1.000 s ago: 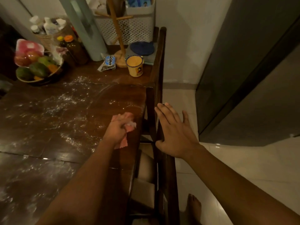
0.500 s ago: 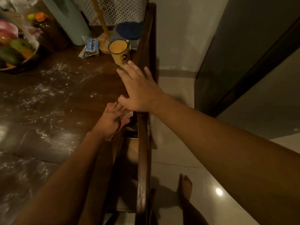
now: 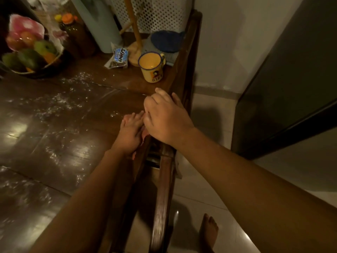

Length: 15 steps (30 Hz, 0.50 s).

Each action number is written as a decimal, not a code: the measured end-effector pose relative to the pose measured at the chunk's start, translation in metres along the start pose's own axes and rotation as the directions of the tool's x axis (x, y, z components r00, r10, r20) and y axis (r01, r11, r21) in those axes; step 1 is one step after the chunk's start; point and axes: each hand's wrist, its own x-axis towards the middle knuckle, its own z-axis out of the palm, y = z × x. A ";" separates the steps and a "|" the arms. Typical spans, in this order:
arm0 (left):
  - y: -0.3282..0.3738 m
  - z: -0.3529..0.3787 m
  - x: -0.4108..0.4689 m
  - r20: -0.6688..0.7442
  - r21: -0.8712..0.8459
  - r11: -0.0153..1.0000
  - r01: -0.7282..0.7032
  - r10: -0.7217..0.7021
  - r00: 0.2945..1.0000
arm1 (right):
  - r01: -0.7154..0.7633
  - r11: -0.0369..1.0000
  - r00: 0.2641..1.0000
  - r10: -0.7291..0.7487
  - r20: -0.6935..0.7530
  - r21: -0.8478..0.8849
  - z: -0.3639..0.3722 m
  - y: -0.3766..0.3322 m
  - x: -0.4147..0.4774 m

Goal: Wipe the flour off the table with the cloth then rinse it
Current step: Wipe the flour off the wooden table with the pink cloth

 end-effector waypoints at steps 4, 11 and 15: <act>-0.048 -0.033 -0.011 -0.063 -0.124 0.992 -0.030 0.022 0.998 | 0.034 0.996 0.998 -0.030 -0.049 0.077 -0.001 0.009 0.001; -0.037 -0.012 0.057 -0.127 0.205 0.968 0.144 -0.119 0.985 | -0.047 0.988 0.999 0.050 -0.015 0.150 -0.002 0.004 0.004; -0.006 -0.008 0.056 0.061 0.030 0.994 -0.106 0.104 0.993 | -0.078 0.983 0.997 0.080 -0.004 0.166 -0.003 0.003 0.005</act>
